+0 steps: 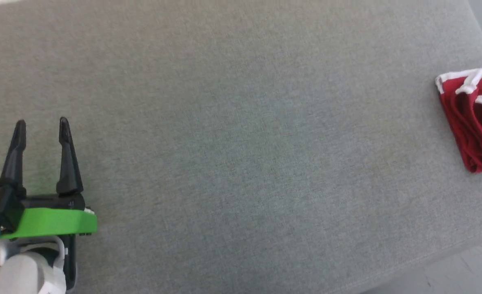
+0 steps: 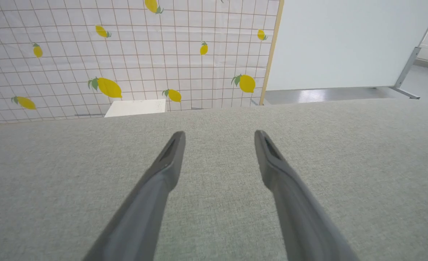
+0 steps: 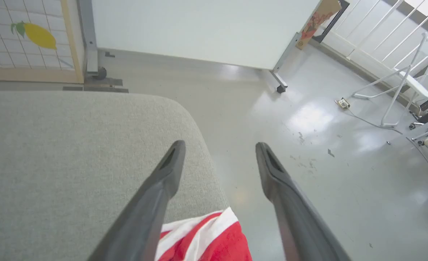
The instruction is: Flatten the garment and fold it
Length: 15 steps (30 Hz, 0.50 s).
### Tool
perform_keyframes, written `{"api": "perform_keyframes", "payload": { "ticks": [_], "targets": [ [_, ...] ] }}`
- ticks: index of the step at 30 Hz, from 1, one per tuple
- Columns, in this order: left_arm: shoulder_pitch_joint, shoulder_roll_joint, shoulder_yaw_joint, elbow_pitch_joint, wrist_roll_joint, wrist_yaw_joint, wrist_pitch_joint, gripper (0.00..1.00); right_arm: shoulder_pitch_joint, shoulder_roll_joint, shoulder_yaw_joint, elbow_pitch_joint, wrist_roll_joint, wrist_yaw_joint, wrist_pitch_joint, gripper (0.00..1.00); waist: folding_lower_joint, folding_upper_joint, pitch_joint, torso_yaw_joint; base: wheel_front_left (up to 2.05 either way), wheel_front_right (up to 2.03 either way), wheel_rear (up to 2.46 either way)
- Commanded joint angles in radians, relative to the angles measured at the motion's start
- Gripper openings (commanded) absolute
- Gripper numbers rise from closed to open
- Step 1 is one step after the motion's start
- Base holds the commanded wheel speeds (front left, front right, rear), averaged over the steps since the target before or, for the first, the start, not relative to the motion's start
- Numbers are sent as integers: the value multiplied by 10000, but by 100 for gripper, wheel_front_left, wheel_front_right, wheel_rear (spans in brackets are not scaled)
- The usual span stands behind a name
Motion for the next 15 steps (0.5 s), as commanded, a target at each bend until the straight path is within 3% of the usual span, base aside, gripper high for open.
{"api": "perform_keyframes", "payload": {
  "ticks": [1,8,15],
  "targets": [
    [97,-76,43,180,-28,115,-166,100,-172,248,221,-429,169,-17,-295,100,0,-1,-1103,551,0,0,0],
    [141,-442,96,1066,-213,355,-532,100,412,2543,946,-2367,427,-17,-1653,100,0,-1,-2369,1401,0,0,0],
    [-185,-653,-168,1976,-304,293,-687,100,1714,4032,1046,-2850,5,-17,-3497,100,0,-1,-3179,2577,0,0,0]
  ]
}}
